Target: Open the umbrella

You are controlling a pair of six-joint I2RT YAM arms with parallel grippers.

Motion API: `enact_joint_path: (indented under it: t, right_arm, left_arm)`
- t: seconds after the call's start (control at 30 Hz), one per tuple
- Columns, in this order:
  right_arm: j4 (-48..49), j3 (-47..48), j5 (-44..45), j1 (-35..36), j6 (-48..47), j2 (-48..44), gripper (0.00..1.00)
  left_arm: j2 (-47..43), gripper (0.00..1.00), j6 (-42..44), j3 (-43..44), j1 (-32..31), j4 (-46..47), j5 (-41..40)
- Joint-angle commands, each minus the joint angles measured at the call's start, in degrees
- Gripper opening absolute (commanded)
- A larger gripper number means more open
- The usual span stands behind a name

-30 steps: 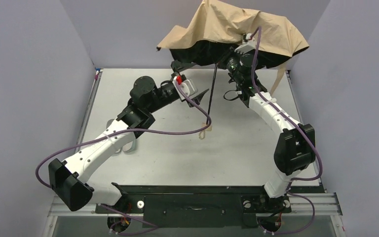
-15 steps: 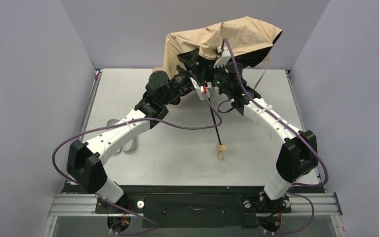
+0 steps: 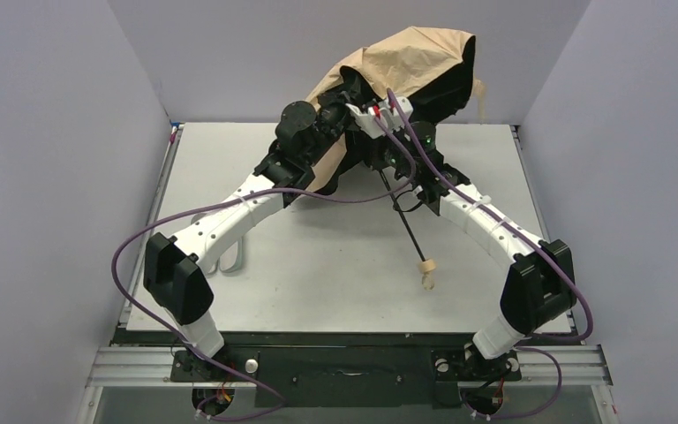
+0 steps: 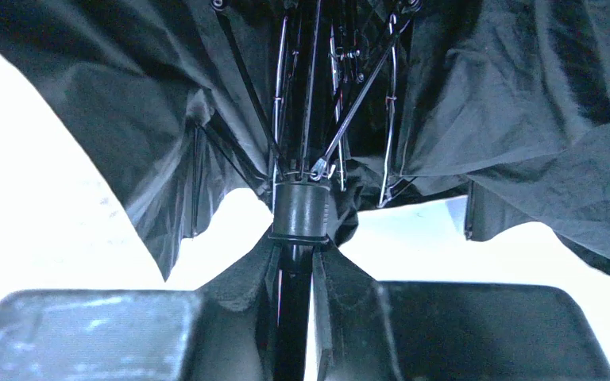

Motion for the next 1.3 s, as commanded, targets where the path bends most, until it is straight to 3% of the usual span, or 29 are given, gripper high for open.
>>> enact_joint_path:
  t: [0.0, 0.33, 0.53, 0.83, 0.97, 1.07, 1.17, 1.27]
  right_arm:
    - [3.48, -2.62, -5.33, 0.71, -7.34, -5.46, 0.0]
    - [5.31, -1.84, -1.98, -3.29, -0.05, -1.82, 0.0]
    - [11.46, 0.43, -2.16, -4.65, 6.48, 0.64, 0.0]
    - [19.18, -2.41, -4.39, -4.66, 7.89, -0.44, 0.0]
    - [19.97, -1.26, -3.43, -5.2, 9.19, 0.27, 0.0]
    - [20.59, 3.96, -0.94, -7.56, 15.06, 3.97, 0.0]
    - [23.22, 9.05, 0.95, -9.69, 21.03, 7.41, 0.0]
    - [27.47, 13.31, 1.9, -10.99, 27.55, 10.12, 0.0]
  left_arm:
    - [0.66, 0.0, -8.66, 7.92, 5.75, 2.39, -12.97]
    - [-10.19, 0.0, -41.29, 2.86, 11.17, 6.26, -3.29]
    - [-14.61, 0.0, -49.34, 1.1, 11.26, 7.03, 2.09]
    - [-12.42, 0.0, -55.52, 9.14, 13.69, 1.79, -8.28]
    - [-13.13, 0.0, -60.48, 8.21, 16.96, 2.81, -1.94]
    - [-14.18, 0.01, -61.22, 7.23, 17.36, 2.48, 11.59]
    - [-16.28, 0.12, -59.95, 5.16, 15.53, -0.36, 21.55]
    - [-17.46, 0.4, -60.27, 4.09, 14.27, -7.34, 27.74]
